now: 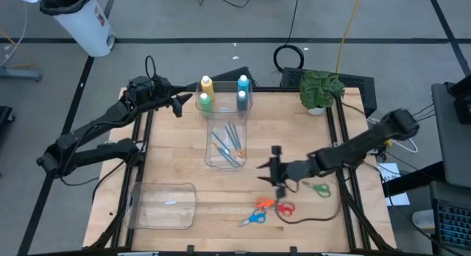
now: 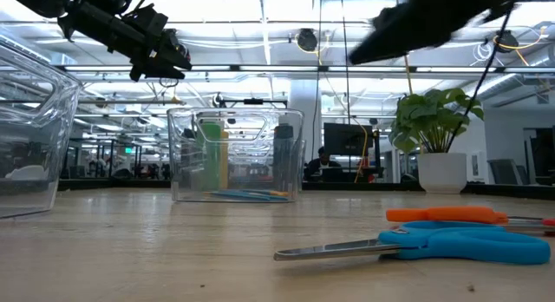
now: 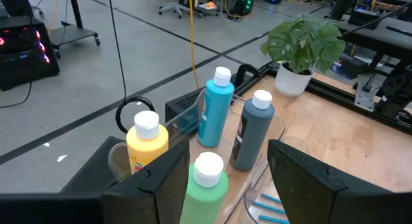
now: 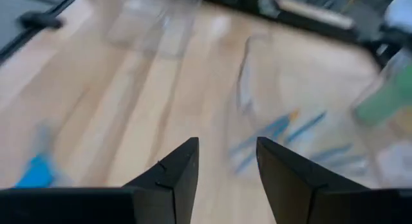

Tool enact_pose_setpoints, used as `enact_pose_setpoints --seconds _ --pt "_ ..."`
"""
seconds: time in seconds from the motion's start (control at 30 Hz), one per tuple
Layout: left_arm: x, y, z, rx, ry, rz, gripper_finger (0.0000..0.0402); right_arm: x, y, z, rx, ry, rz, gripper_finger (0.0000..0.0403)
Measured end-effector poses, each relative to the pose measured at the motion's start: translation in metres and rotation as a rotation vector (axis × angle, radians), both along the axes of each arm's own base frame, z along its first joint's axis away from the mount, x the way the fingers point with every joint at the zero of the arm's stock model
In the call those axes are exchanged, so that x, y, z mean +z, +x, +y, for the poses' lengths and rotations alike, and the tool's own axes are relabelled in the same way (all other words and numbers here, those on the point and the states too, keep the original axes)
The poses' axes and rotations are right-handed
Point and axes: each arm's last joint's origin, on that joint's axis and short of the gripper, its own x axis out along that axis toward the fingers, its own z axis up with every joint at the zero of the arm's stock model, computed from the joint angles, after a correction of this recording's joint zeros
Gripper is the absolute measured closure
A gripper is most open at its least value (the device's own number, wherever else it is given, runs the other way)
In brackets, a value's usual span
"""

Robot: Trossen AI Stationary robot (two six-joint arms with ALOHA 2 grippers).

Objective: Pick & Place Paint Supplies
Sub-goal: Put the green scissors into the bottom transparent bin

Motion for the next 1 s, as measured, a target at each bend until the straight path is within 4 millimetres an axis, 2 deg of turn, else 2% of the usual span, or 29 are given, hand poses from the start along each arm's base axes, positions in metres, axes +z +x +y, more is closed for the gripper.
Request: enact_pose_setpoints --seconds 0.13,0.33,0.47,0.63,0.77,1.0 --pt "0.000 0.000 0.000 0.000 0.000 0.000 0.0188 0.007 -0.040 0.010 0.014 0.053 0.171 0.0260" --pt "0.000 0.000 0.000 0.000 0.000 0.000 0.0188 0.001 -0.103 0.018 -0.043 0.072 0.489 0.0263" --pt "0.000 0.000 0.000 0.000 0.000 0.000 0.0188 -0.006 -0.130 0.028 -0.115 0.127 0.613 0.0262" --pt "0.000 0.000 0.000 0.000 0.000 0.000 0.0188 -0.030 -0.150 0.039 -0.136 0.256 0.739 0.0262" --pt "0.000 0.000 0.000 0.000 0.000 0.000 0.0188 -0.053 -0.162 0.040 -0.162 0.317 0.878 0.0262" --pt "0.000 0.000 0.000 0.000 0.000 0.000 0.0188 -0.083 -0.168 0.035 -0.160 0.385 0.878 0.0261"
